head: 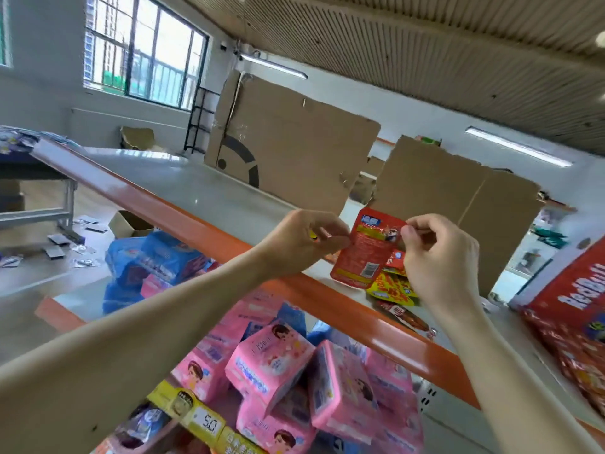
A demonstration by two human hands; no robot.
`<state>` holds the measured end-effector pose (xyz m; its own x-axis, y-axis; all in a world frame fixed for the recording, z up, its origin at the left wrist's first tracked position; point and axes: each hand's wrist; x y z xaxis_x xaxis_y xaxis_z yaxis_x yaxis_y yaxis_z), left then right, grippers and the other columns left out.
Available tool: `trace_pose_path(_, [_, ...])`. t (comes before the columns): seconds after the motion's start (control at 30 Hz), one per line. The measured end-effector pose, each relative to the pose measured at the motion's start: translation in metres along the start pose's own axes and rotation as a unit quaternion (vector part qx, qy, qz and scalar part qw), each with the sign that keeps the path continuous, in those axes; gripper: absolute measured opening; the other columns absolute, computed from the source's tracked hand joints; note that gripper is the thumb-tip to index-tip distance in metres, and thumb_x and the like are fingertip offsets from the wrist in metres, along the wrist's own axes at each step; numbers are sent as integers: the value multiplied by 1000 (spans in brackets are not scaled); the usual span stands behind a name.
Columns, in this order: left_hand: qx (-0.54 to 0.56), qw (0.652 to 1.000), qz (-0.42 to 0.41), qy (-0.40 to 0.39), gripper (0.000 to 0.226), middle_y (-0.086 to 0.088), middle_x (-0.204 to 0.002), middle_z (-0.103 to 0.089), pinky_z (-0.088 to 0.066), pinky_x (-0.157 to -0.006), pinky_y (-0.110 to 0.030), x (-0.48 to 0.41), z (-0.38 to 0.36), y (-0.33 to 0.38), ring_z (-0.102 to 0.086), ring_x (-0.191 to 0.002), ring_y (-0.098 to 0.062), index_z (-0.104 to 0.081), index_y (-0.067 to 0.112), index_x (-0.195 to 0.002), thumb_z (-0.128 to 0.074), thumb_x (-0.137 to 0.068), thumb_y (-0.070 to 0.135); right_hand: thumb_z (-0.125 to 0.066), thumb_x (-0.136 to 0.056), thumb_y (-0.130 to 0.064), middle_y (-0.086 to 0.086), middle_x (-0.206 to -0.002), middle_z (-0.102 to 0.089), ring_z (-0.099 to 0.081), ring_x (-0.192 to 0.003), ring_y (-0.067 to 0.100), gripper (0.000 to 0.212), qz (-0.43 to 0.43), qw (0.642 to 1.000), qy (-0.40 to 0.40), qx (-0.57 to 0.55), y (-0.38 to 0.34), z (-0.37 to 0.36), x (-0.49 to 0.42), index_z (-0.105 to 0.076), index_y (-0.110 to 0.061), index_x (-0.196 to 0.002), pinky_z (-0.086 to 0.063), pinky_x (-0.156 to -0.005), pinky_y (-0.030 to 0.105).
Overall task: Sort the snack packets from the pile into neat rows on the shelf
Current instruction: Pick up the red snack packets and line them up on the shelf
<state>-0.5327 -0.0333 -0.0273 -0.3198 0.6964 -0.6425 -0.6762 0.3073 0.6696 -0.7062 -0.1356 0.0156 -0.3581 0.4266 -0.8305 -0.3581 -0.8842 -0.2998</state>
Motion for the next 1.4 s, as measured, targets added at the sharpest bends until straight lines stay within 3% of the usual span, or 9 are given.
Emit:
trace_pose_path(0.23, [34, 999, 10, 36, 9, 3, -84, -73, -58, -67, -23, 1, -8, 28, -70, -75, -10, -71, 12, -90, -63, -95, 13, -65, -92, -18, -5, -95, -65, -59, -76, -1, 8, -24, 999, 1, -37, 3, 14, 8, -65, -15, -100, -53, -81, 33])
trace_pose_path(0.43, [23, 986, 36, 164, 15, 1, -70, -72, -60, -63, -32, -6, -25, 44, -70, -61, -11, -69, 13, -77, -66, -91, 16, -72, -86, -31, 0, -108, -55, -57, -89, 14, 39, 36, 999, -22, -7, 2, 11, 46, -58, -10, -117, -38, -74, 21])
trace_pose_path(0.57, [19, 983, 58, 173, 13, 2, -62, -71, -59, -60, -31, -7, -44, 61, -69, -59, -11, -71, 13, -76, -66, -87, 17, -69, -77, -51, -1, -108, -56, -60, -93, 22, 53, 26, 995, -47, 85, 5, 2, 59, -58, -16, -116, -51, -69, 35])
trace_pose_path(0.67, [-3, 986, 51, 161, 15, 4, -61, -70, -58, -69, -32, -10, -56, 70, -70, -66, -13, -71, 17, -71, -67, -84, 22, -65, -85, -39, 0, -109, -61, -63, -92, 24, 36, -3, 992, -28, 125, 14, 3, 62, -62, -18, -114, -52, -71, 35])
trace_pose_path(0.77, [-32, 989, 8, 146, 24, 5, -53, -67, -52, -70, -23, -9, -67, 81, -66, -57, -7, -68, 15, -66, -65, -88, 23, -55, -88, -12, 8, -75, -64, -61, -62, 31, 15, 8, 993, 22, 119, 27, 4, 61, -61, -13, -74, -42, -53, 31])
trace_pose_path(0.83, [-45, 987, -37, 147, 30, 6, -52, -66, -51, -69, -24, -8, -71, 83, -64, -55, -9, -68, 16, -64, -63, -92, 26, -55, -87, -4, 5, -52, -53, -49, -46, 27, 32, -23, 995, 33, 90, 40, 8, 59, -44, -15, -59, -25, -46, 30])
trace_pose_path(1.0, [-40, 986, 14, 161, 25, 11, -67, -67, -48, -65, -28, -14, -68, 61, -62, -63, -8, -65, 21, -72, -70, -88, 39, -43, -95, -24, 5, -52, -59, -61, -48, 23, 35, -125, 990, 8, -71, 64, 18, 59, -59, -10, -67, -49, -48, 42])
trace_pose_path(1.27, [91, 992, -3, 84, 10, 7, -80, -70, -52, -63, -31, -14, -77, 60, -66, -73, -13, -65, 31, -87, -62, -96, 29, -48, -100, -3, 5, -50, -59, -59, -47, 25, 26, -197, 944, -77, -253, 49, 41, 61, -63, 7, -80, -42, -47, 38])
trace_pose_path(1.4, [158, 983, -44, 80, 11, 12, -73, -64, -48, -61, -29, -6, -92, 66, -57, -66, -11, -62, 23, -89, -58, -99, 23, -48, -100, -4, 33, -60, -55, -60, -46, 18, 29, -200, 943, -89, -252, 46, 56, 70, -56, 15, -80, -37, -52, 36])
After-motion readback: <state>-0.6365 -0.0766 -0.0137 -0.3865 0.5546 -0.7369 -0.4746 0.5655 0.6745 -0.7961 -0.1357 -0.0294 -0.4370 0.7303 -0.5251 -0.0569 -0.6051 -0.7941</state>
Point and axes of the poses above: each hand's wrist, its own x-axis away from the middle knuckle, its own z-axis out of the back of the hand, y = z × x
